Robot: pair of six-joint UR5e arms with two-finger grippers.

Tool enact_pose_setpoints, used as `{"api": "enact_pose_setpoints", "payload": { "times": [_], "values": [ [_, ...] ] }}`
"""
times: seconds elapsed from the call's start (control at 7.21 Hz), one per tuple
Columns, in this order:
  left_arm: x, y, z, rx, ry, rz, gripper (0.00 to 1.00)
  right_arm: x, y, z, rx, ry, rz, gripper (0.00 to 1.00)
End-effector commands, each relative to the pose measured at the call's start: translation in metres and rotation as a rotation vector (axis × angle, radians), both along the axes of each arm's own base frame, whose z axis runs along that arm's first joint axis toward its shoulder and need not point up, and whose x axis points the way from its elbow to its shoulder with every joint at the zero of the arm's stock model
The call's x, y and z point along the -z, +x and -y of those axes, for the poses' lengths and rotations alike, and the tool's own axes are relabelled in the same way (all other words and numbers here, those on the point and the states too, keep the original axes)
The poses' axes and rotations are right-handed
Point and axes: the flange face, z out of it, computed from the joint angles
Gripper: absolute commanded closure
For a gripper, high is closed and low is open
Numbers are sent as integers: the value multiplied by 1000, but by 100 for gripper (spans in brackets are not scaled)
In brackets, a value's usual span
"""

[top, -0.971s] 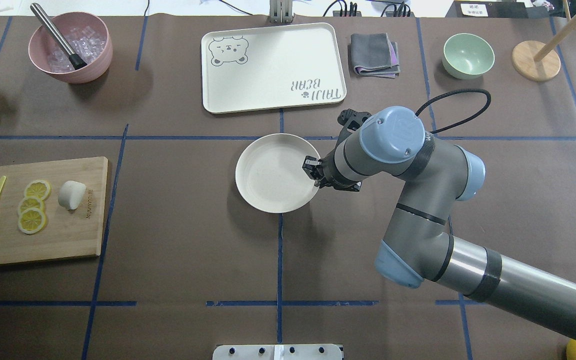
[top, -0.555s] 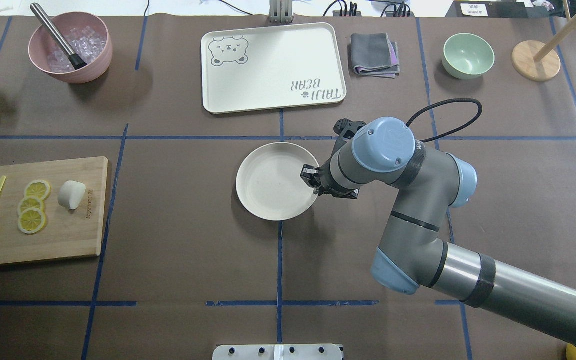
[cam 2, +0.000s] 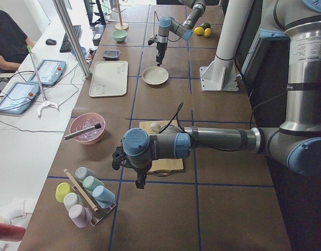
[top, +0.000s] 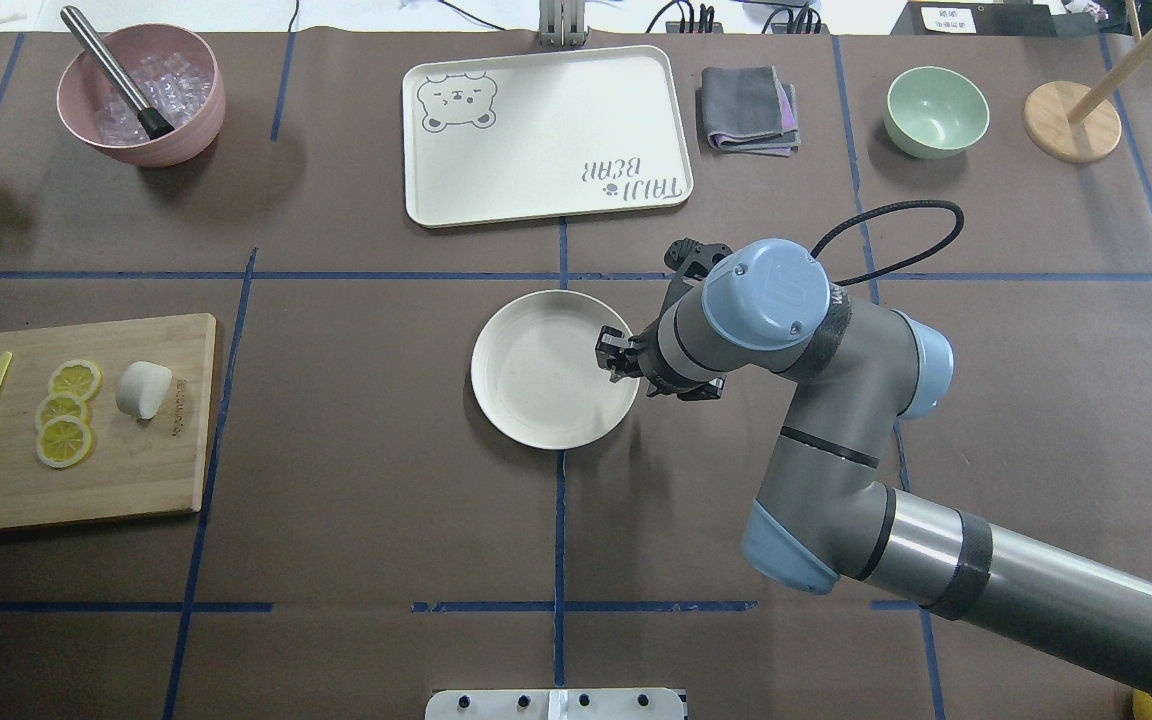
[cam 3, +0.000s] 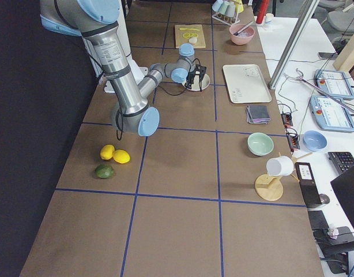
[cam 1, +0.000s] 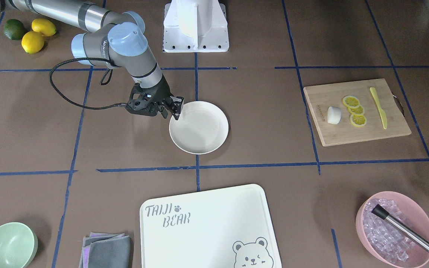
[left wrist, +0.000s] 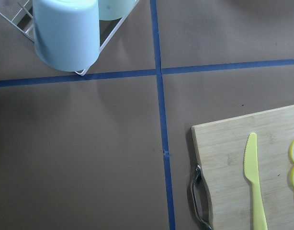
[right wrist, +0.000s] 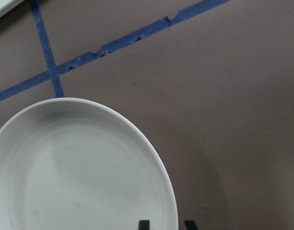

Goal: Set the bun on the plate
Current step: 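Release the plate and withdraw the right gripper away from it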

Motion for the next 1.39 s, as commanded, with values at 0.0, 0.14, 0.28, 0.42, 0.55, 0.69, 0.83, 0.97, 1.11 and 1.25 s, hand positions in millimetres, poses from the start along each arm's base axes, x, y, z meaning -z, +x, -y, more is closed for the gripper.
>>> {"api": "enact_pose_setpoints", "payload": {
  "times": [0.0,0.14,0.28,0.42,0.55,0.69,0.83,0.97,1.11,1.25],
  "values": [
    [35,1,4,-2,71,5,0,16,34,17,-22,2,29,0],
    [56,4,5,3,99,9,0,21,58,27,-14,-31,-5,0],
    [91,22,6,60,62,13,0,25,86,37,9,-8,-61,0],
    [115,49,1,53,50,9,0,25,115,46,55,25,-128,0],
    [137,79,-2,53,17,-2,0,20,151,61,98,84,-196,0],
    [161,110,-7,58,-20,-16,0,4,181,68,141,126,-259,0],
    [171,141,-11,49,-48,-21,0,-12,210,79,204,186,-292,0],
    [181,186,-14,77,-45,-13,0,-37,245,91,254,200,-310,0],
    [191,230,-22,114,-61,-26,0,-62,281,101,292,232,-320,0],
    [197,281,-35,125,-63,-19,0,-92,325,111,333,266,-334,0]
  ]
}}
